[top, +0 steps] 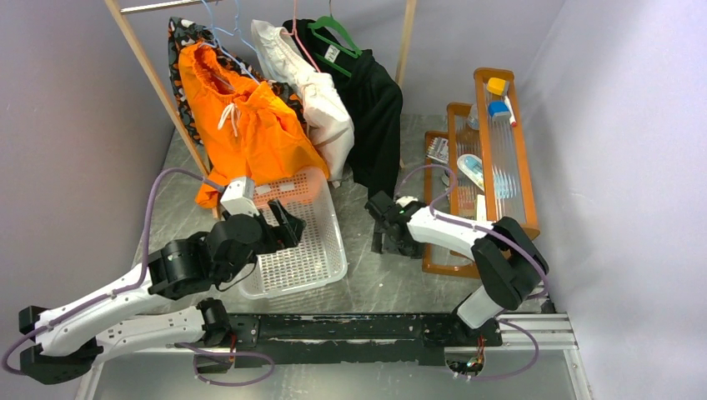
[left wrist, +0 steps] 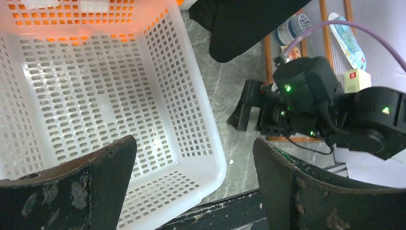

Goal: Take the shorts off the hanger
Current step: Move the distractor to the center of the board.

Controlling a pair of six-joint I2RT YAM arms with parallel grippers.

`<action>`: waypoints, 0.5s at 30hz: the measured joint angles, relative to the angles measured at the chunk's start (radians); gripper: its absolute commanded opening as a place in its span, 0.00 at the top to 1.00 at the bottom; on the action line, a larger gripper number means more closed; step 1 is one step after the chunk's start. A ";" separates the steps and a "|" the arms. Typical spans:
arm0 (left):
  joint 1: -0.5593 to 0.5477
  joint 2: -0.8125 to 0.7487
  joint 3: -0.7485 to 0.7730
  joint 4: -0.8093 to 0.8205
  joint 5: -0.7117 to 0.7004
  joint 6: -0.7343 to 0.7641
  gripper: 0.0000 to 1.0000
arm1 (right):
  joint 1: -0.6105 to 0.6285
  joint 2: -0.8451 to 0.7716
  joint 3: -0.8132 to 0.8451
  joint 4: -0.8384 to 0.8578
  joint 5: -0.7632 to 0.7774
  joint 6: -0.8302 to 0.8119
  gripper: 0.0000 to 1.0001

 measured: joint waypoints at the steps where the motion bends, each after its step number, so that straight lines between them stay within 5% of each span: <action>1: 0.000 0.006 0.000 0.000 0.002 0.000 0.05 | -0.026 0.000 -0.001 0.008 0.005 0.009 0.08; 15: 0.000 0.026 0.000 0.002 0.019 -0.004 0.05 | -0.414 0.056 0.050 0.086 0.069 -0.118 0.06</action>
